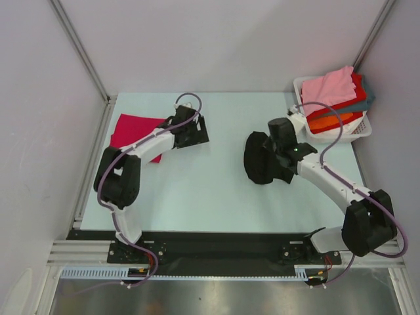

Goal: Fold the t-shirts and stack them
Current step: Flatten the tshirt out

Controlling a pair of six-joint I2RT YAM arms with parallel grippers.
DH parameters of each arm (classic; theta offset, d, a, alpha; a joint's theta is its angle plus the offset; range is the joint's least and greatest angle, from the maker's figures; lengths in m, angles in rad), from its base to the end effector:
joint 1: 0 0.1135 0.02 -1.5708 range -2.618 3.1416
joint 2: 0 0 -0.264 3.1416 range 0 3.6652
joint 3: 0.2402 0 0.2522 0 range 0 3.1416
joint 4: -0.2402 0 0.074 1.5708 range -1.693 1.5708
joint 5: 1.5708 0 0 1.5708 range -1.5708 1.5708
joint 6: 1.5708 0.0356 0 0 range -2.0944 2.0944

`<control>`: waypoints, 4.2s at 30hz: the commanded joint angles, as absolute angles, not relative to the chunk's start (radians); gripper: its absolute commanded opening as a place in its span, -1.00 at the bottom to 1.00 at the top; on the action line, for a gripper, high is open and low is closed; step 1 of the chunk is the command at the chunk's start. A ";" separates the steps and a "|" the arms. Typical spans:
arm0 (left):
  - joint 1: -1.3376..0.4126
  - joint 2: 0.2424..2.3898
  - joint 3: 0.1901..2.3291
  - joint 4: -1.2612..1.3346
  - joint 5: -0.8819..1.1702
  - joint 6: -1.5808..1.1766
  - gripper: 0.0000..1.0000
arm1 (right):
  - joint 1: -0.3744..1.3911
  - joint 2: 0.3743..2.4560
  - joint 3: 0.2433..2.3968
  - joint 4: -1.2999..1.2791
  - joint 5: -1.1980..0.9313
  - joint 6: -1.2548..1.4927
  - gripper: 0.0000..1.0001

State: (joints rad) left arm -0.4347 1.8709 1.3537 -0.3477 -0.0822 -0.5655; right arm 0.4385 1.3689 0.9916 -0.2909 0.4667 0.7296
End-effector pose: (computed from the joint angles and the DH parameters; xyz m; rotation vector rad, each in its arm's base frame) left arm 0.3746 -0.1707 0.2134 -0.1981 2.4546 -0.3461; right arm 0.2784 0.1128 0.2721 0.5560 2.0881 0.1480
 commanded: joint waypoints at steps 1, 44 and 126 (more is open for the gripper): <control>-0.396 1.744 1.324 -0.288 -0.086 -0.548 0.79 | 0.572 1.365 1.172 -0.252 0.376 0.637 -1.00; -0.752 1.947 1.235 -0.109 -0.008 -0.575 0.09 | 0.144 1.074 0.997 -0.290 0.245 0.755 -1.00; -0.511 1.083 0.675 -0.170 -0.153 -0.580 0.48 | 0.511 1.121 0.419 -0.183 0.182 1.124 -0.25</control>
